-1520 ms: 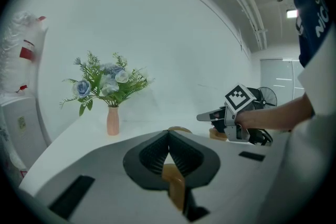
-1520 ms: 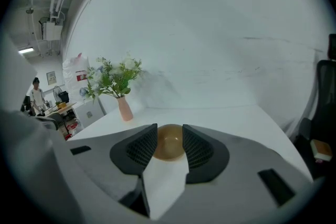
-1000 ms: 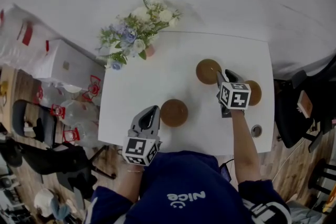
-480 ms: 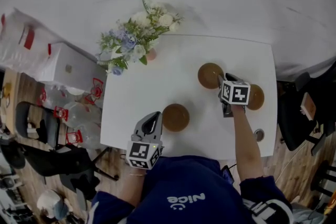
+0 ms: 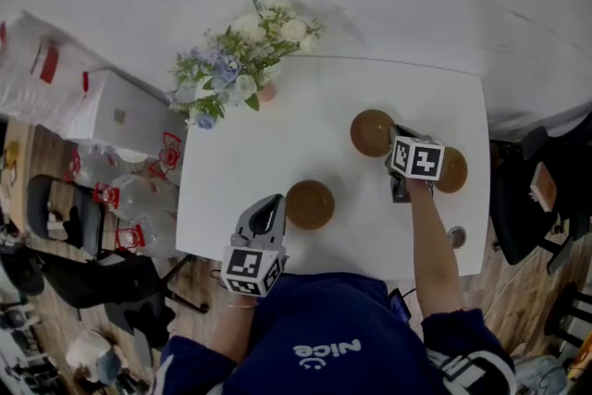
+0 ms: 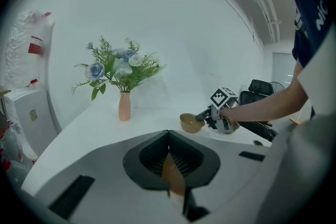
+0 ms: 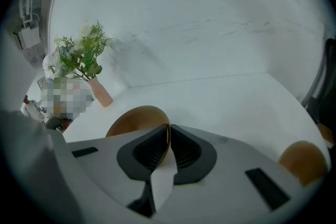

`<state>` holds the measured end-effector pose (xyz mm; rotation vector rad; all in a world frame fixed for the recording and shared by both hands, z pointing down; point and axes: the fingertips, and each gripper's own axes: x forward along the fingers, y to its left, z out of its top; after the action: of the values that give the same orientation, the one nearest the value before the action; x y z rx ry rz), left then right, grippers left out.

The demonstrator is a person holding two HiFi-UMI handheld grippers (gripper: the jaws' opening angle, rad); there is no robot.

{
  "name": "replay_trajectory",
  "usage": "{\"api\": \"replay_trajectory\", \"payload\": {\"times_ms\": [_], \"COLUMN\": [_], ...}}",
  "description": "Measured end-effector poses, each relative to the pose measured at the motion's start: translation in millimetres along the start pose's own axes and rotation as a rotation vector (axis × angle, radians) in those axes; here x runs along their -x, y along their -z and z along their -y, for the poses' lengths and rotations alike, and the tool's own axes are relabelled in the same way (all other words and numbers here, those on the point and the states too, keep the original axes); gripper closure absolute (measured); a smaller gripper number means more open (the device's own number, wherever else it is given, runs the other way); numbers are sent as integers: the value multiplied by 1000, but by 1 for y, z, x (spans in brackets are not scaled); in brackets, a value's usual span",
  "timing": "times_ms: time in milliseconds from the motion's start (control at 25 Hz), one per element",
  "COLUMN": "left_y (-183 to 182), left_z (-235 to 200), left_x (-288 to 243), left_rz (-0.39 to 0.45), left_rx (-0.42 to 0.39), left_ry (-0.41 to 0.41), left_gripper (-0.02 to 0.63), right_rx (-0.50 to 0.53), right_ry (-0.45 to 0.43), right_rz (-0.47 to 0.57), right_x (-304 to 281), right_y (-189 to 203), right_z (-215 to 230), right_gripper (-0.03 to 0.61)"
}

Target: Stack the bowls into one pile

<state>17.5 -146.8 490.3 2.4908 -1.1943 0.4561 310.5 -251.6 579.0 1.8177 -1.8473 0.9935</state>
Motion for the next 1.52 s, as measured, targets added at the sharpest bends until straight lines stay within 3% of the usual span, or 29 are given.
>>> {"api": "replay_trajectory", "payload": {"times_ms": [360,840,1520], "left_y": [0,1,3], "left_z": [-5,-11,-23], "left_x": [3,15,47], "left_rz": [12,46,107], "left_rx": [10,33,48], "left_ry": [-5,2,35], "left_gripper": [597,597,597], "right_rx": [-41,-19,20], "right_ry": [1,-21,-40], "right_rz": [36,121,229], "right_x": [4,35,116], "right_y": [-7,-24,-32], "right_z": [-3,-24,-80], "right_gripper": [541,545,545]}}
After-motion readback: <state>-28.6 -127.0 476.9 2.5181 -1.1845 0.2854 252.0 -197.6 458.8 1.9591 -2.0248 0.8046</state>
